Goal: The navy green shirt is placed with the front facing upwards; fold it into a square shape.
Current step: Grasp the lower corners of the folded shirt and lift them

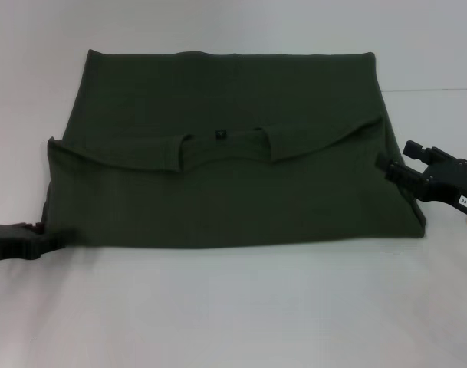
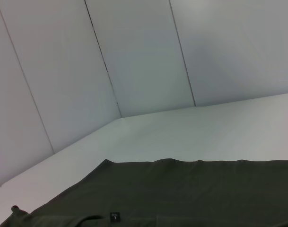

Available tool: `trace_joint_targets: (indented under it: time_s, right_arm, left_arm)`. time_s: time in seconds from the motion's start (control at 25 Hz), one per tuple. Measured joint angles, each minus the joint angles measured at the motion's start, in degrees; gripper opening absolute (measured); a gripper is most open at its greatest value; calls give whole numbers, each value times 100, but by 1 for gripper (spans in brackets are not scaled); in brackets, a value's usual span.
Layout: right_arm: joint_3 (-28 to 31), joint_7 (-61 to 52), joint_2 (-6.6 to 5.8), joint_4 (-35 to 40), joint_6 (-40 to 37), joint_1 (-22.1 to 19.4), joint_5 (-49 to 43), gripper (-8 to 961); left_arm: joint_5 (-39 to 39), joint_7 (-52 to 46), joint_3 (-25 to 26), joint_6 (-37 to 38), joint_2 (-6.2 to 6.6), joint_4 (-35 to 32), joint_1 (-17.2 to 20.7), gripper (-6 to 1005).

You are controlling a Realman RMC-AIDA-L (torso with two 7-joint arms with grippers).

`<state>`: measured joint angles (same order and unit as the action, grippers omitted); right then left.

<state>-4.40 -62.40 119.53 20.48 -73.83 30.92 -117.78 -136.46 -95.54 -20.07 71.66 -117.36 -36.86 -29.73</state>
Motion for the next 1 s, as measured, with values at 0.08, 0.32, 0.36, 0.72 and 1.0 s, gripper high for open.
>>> trace_joint_targets:
  time_s: [0.08, 0.32, 0.36, 0.72, 1.0]
  right_arm:
    - [0, 0, 0, 0, 0, 0, 1, 736]
    - [0, 0, 0, 22, -61, -31, -11, 739]
    - [0, 0, 0, 34, -89, -51, -17, 739]
    - [-73, -137, -40, 361, -322, -546, -43, 742]
    - [-305, -501, -56, 519, -101, -965, -53, 743]
  left_arm:
    - [-4, 23, -90, -36, -26, -7, 1, 674]
    - [11, 42, -170, -60, -53, -25, 3, 372]
    - [26, 42, -157, -58, -53, -33, 5, 354]
    - [69, 45, -135, -14, -50, -67, 12, 187]
    - [174, 48, -163, 14, -64, -101, 22, 34]
